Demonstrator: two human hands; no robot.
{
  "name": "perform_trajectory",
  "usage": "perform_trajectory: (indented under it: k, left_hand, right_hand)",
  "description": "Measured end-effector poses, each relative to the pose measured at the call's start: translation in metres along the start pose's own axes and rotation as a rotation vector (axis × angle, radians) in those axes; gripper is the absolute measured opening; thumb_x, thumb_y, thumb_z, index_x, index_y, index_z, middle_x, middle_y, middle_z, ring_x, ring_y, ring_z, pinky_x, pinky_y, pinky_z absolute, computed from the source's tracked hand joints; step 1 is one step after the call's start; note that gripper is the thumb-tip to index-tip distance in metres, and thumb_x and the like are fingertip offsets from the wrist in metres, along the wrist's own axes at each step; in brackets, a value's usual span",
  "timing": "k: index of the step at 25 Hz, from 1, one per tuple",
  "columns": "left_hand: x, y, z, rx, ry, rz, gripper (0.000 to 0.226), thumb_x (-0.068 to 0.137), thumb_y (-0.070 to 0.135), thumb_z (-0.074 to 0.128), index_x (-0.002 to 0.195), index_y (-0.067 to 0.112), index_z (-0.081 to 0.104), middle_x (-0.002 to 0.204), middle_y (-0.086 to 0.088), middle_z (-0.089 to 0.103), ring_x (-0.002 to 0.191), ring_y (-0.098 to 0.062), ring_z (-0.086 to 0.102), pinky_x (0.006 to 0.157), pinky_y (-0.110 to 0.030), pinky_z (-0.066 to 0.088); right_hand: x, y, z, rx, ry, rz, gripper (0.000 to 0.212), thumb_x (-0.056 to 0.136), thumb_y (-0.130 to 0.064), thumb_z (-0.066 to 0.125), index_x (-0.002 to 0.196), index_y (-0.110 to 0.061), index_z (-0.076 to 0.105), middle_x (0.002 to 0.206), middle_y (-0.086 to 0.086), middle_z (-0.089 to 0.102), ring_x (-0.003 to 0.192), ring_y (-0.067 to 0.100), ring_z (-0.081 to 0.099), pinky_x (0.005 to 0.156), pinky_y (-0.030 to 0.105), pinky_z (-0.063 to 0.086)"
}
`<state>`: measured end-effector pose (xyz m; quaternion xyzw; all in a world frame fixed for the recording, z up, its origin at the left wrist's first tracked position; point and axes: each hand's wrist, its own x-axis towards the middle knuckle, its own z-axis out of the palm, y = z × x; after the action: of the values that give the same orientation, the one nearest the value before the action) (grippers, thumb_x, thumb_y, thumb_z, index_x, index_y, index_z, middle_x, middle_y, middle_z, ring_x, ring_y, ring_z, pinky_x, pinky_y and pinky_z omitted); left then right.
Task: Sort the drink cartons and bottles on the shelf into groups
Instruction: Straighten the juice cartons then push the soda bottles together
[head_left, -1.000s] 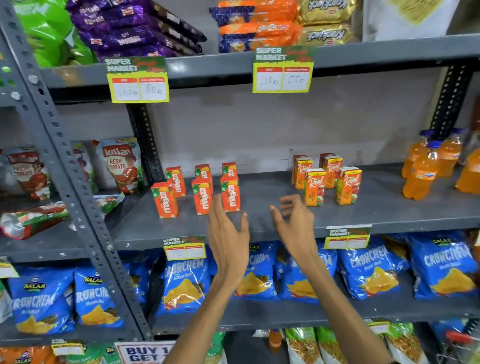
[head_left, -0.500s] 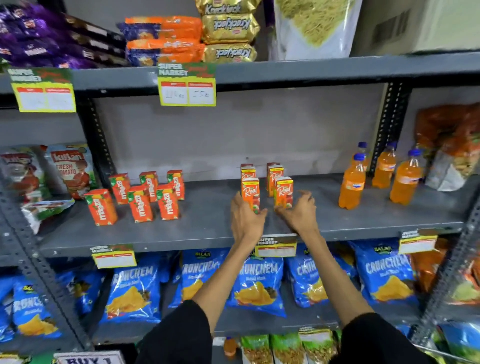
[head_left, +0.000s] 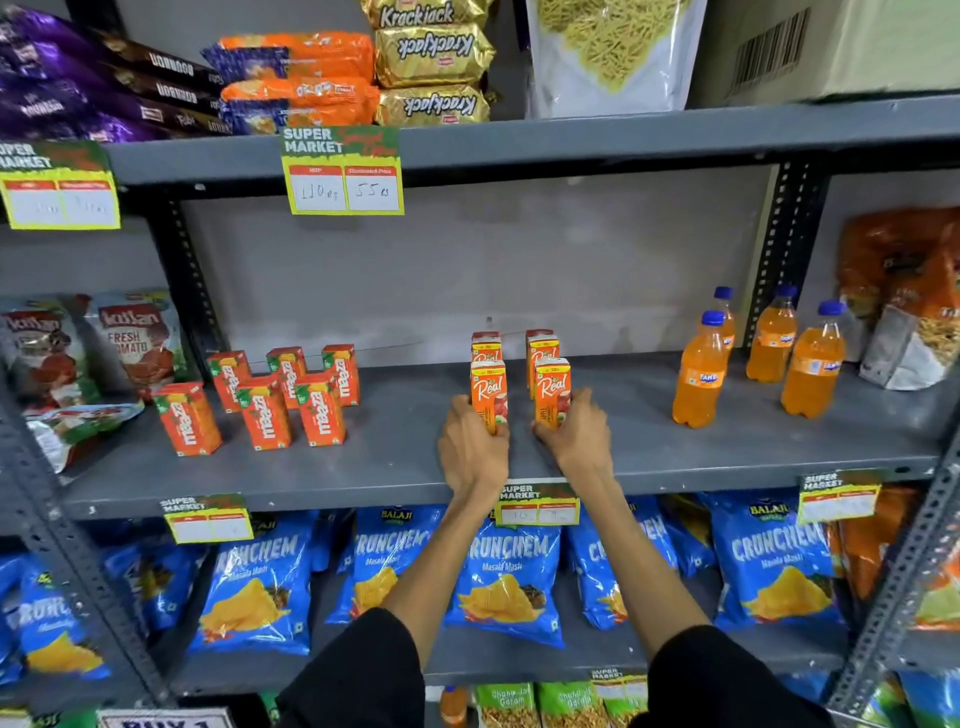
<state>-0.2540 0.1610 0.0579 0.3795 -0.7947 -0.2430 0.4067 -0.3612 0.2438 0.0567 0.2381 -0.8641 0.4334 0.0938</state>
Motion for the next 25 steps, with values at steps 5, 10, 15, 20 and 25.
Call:
perform_trajectory:
  k: [5,10,15,20,25]
  left_hand:
    - [-0.005,0.002,-0.005,-0.094,-0.034,-0.030,0.067,0.086,0.028,0.078,0.138,0.007,0.042,0.126,-0.015,0.063,0.115,-0.031,0.063,0.088,-0.044,0.057]
    - [-0.037,0.031,-0.008,-0.191,0.220,0.230,0.042,0.089,0.031,0.072,0.125,0.017,0.054,0.120,-0.003,0.058,0.108,-0.021,0.054,0.087,-0.037,0.048]
    - [-0.057,0.085,0.032,-0.501,-0.059,0.422,0.005,0.091,0.017,0.069,0.092,0.020,0.065,0.090,0.007,0.067,0.081,-0.009,0.062,0.072,-0.032,0.054]
    - [-0.046,0.138,0.093,-0.521,-0.409,0.257,0.043,0.090,0.016,0.073,0.130,0.015,0.057,0.125,-0.006,0.067,0.109,-0.016,0.064,0.091,-0.036,0.056]
    - [-0.034,0.159,0.148,-0.371,-0.624,0.114,0.080,0.087,0.023,0.078,0.152,0.010,0.033,0.151,-0.016,0.048,0.140,-0.033,0.044,0.113,-0.050,0.041]
  right_hand:
    - [-0.003,-0.001,-0.007,0.076,-0.041,0.009,0.070,0.069,-0.039,0.087,0.117,-0.011,0.045,0.115,0.014,0.068,0.108,0.033,0.067,0.090,0.048,0.056]
    - [-0.021,0.018,-0.048,0.281,0.217,-0.072,0.032,0.087,-0.026,0.073,0.112,-0.011,0.059,0.099,0.005,0.070,0.090,0.018,0.069,0.079,0.032,0.058]
    - [-0.003,0.063,-0.099,0.317,0.566,-0.076,0.003,0.091,-0.012,0.061,0.094,-0.013,0.063,0.085,0.007,0.067,0.073,0.016,0.063,0.069,0.032,0.056]
    - [0.045,0.108,-0.139,0.042,0.673,0.127,0.040,0.084,-0.010,0.070,0.119,-0.007,0.050,0.123,0.017,0.053,0.112,0.034,0.053,0.091,0.042,0.048]
    - [0.089,0.156,-0.174,-0.043,0.517,0.413,0.077,0.080,-0.017,0.076,0.139,0.006,0.031,0.140,0.031,0.039,0.127,0.051,0.042,0.102,0.057,0.040]
